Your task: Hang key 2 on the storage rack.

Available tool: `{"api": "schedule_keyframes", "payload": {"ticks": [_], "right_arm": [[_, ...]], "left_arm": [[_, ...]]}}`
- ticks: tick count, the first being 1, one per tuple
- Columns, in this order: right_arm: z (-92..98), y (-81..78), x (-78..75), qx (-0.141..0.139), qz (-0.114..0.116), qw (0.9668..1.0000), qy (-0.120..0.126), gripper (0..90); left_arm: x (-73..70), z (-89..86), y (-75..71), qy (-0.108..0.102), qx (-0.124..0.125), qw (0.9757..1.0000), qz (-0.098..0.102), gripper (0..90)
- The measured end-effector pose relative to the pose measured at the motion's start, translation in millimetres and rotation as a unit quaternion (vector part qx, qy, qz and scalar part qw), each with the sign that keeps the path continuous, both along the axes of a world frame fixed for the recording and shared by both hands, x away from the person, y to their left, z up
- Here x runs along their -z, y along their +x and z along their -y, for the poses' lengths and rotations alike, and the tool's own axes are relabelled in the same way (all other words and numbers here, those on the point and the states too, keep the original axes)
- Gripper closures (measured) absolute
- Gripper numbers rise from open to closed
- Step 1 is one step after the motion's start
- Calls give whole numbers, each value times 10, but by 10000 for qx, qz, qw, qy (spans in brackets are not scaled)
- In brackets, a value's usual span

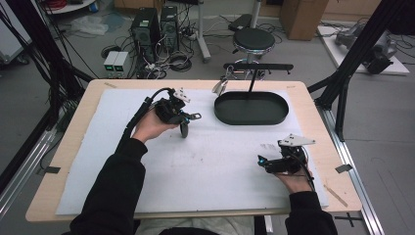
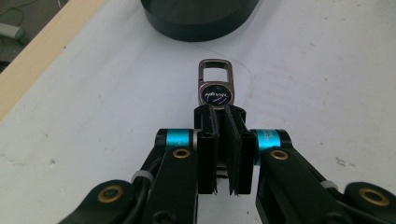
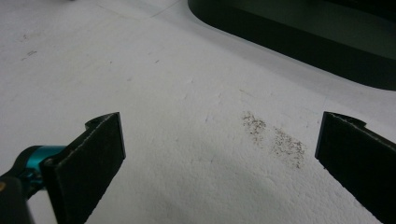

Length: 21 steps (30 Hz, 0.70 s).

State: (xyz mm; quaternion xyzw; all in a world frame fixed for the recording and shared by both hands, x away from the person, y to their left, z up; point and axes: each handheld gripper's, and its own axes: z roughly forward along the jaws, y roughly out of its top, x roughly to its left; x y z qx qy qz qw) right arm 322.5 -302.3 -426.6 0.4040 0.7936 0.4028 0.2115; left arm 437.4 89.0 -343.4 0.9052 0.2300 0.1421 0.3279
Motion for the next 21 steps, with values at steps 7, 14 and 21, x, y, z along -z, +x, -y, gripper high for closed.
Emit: {"api": "schedule_keyframes", "payload": {"ticks": [7, 14, 21], "right_arm": [[-4, 6, 5, 7, -9, 10000, -5, 7], [0, 9, 6, -4, -15, 10000, -21, 7], [-2, 8, 6, -6, -4, 10000, -20, 7]], "left_arm": [[-133, 100, 79, -1, 86, 9999, 79, 836], [-324, 190, 129, -65, 181, 9994, 279, 836], [-462, 257, 166, -106, 171, 9990, 403, 836]]}}
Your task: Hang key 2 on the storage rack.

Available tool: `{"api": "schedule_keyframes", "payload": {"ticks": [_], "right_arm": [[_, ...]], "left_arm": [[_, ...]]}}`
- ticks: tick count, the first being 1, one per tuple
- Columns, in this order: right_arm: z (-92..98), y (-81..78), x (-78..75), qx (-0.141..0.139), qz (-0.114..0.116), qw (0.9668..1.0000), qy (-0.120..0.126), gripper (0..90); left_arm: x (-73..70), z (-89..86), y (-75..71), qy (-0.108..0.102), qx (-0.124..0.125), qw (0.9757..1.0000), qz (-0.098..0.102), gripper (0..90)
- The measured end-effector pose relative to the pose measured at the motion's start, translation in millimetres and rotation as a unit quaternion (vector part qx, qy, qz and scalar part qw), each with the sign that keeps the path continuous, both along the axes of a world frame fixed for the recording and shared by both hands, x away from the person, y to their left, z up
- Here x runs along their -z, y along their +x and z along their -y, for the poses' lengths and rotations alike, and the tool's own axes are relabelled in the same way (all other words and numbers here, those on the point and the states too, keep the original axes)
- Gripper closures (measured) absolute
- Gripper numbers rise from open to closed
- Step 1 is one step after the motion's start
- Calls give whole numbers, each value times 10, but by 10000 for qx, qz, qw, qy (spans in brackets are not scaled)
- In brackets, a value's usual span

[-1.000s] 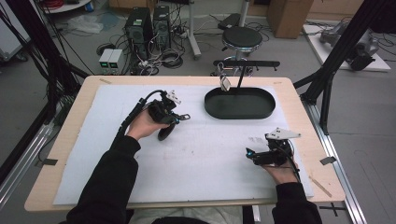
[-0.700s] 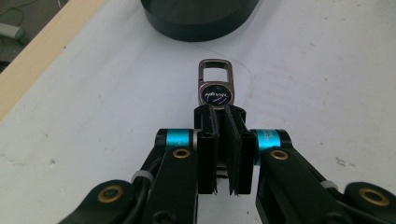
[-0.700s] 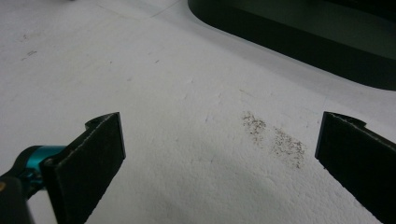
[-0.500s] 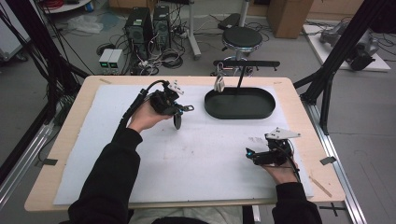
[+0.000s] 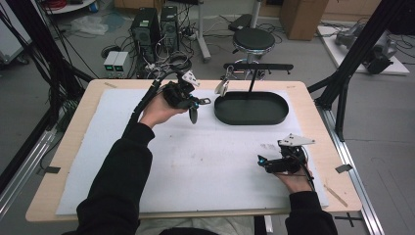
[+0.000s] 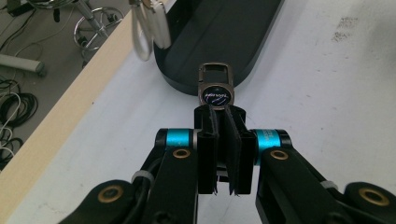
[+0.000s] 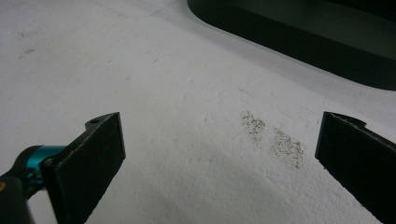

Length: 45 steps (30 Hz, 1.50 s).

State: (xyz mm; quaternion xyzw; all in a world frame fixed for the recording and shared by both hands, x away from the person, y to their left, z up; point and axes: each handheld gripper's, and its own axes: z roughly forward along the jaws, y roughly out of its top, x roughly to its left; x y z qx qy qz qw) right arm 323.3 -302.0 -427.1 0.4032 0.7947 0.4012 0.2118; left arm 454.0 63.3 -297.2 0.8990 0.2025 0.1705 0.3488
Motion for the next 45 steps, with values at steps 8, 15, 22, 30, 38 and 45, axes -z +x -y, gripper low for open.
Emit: {"api": "schedule_keyframes", "payload": {"ticks": [8, 15, 22, 30, 38, 45], "right_arm": [[0, 3, -1, -10, -1, 10000, -12, 7], [3, 1, -2, -1, 5, 10000, 3, 7], [6, 1, -4, -1, -4, 10000, 14, 7], [6, 0, -7, 1, -4, 10000, 40, 7], [9, -2, -8, -2, 7, 10000, 42, 7], [15, 2, -9, 1, 4, 10000, 45, 7]], "left_arm": [[-173, 100, 85, -88, 27, 9999, 108, 836], [-277, 199, 139, -88, 75, 9998, 163, 836], [-419, 308, 199, -111, 71, 9996, 252, 837], [-567, 451, 210, -115, 121, 9993, 324, 837], [-629, 630, 306, -97, 168, 9993, 331, 837], [-655, 800, 385, -6, 227, 9993, 307, 837]]}}
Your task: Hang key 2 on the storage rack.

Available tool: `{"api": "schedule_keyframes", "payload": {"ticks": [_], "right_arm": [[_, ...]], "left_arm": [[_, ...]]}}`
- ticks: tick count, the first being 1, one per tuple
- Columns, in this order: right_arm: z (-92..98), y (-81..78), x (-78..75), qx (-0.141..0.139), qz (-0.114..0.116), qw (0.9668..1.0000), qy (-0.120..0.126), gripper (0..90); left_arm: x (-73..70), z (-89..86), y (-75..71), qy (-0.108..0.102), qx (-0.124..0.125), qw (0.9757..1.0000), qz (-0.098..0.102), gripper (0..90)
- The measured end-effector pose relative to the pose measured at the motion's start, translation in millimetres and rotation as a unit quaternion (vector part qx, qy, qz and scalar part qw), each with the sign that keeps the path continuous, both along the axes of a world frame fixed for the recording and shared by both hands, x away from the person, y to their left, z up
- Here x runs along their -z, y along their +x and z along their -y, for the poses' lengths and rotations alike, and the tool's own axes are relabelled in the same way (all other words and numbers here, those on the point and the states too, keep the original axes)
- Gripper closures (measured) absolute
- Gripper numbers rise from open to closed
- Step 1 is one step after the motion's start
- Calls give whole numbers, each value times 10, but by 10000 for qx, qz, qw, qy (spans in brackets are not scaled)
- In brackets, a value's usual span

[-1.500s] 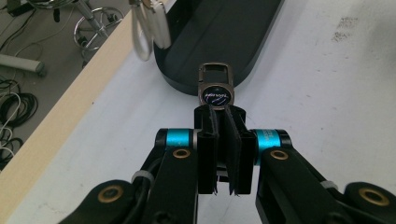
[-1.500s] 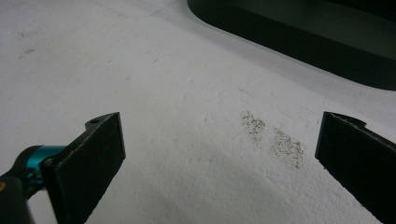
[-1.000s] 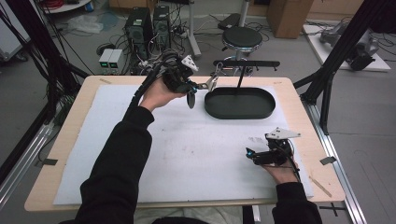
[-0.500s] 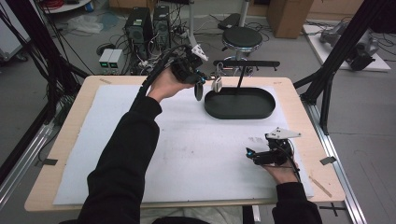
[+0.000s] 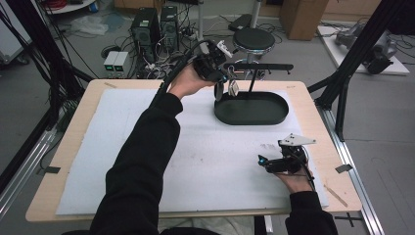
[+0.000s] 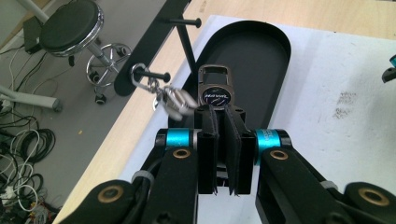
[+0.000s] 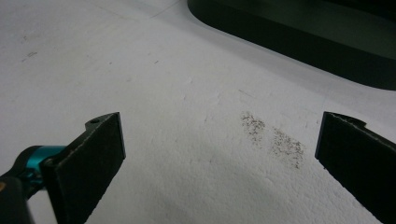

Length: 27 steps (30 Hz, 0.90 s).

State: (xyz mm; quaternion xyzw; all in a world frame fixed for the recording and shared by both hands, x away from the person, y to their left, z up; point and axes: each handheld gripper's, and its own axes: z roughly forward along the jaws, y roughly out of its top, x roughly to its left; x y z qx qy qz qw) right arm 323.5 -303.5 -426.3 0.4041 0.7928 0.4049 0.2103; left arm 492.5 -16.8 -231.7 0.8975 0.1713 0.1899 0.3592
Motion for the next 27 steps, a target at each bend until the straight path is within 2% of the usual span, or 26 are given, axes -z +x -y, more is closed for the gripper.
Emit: {"api": "schedule_keyframes", "payload": {"ticks": [4, 6, 12, 16, 18, 27], "right_arm": [[-1, -3, -2, -3, 6, 10000, 2, 7], [0, -4, -2, -2, 5, 10000, 8, 7], [2, -9, -7, 5, 11, 10000, 17, 7], [5, -7, -7, 4, 2, 10000, 16, 7], [7, -3, -3, 0, 0, 10000, 10, 7], [12, -1, -2, 0, 6, 10000, -5, 7]], "left_arm": [[3, 68, 17, -56, 4, 10000, -2, 837], [9, 105, 20, 1, 16, 10000, -4, 837], [-2, 218, 57, -6, 23, 10000, 23, 836], [26, 319, 87, -22, 65, 10000, -43, 836], [43, 375, 103, 14, 79, 10000, -22, 836], [143, 517, 228, -134, -35, 9998, 140, 836]]}}
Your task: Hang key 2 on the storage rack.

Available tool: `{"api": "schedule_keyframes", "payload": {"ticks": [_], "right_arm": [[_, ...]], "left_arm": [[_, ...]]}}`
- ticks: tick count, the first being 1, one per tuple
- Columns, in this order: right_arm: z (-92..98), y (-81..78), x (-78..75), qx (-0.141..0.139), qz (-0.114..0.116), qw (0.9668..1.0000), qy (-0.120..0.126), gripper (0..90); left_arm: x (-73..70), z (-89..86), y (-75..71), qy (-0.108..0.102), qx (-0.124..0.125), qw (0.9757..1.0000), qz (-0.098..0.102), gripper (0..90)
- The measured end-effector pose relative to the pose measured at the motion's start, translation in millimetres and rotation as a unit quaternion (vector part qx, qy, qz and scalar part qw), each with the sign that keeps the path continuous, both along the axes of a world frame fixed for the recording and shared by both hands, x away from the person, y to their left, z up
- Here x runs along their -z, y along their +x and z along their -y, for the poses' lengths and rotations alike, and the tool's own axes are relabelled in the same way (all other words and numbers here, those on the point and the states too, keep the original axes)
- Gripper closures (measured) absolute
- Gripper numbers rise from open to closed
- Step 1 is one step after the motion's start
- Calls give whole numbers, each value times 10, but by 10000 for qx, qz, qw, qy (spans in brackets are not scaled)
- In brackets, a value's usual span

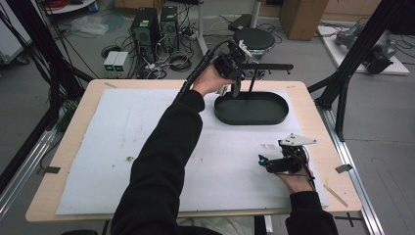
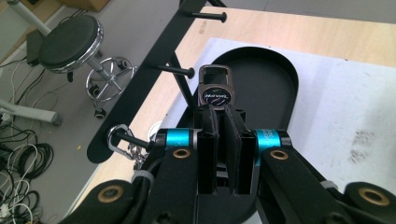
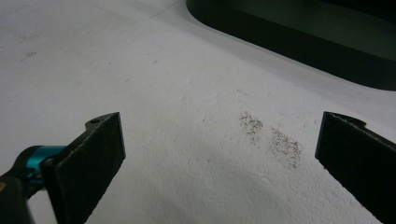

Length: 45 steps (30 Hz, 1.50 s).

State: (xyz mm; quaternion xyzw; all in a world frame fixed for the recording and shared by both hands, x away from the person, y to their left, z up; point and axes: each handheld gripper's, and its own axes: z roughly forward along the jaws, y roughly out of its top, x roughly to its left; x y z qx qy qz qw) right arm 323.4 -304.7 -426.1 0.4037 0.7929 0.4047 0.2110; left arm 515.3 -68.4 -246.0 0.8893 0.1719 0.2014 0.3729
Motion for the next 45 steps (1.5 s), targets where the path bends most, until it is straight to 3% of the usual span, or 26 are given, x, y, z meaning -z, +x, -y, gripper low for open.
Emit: {"api": "schedule_keyframes", "payload": {"ticks": [10, 16, 23, 30, 36, 40, 43, 45], "right_arm": [[13, -4, -2, 11, 18, 10000, 3, 7], [17, -11, 1, 15, 12, 10000, 2, 7], [20, -6, 2, 13, 19, 10000, 2, 7], [24, 5, 7, 6, 2, 10000, 8, 7], [55, 15, 3, 49, 15, 10000, 60, 7], [52, 21, 8, 19, 12, 10000, 60, 7], [55, 24, 9, 22, -4, 10000, 66, 7], [58, 28, 10, 21, 4, 10000, 61, 6]], "left_arm": [[166, 162, 79, -79, -182, 9998, 59, 835], [213, 204, 70, -223, -395, 9983, 378, 835], [317, 187, 101, -197, -656, 9972, 298, 835], [474, 204, 120, -69, -839, 9956, 407, 835], [559, 233, 162, -236, -908, 9951, 300, 834], [620, 259, 181, -354, -1065, 9931, 349, 833], [680, 305, 165, -474, -1278, 9894, 492, 833], [696, 331, 166, -438, -1373, 9879, 577, 833]]}}
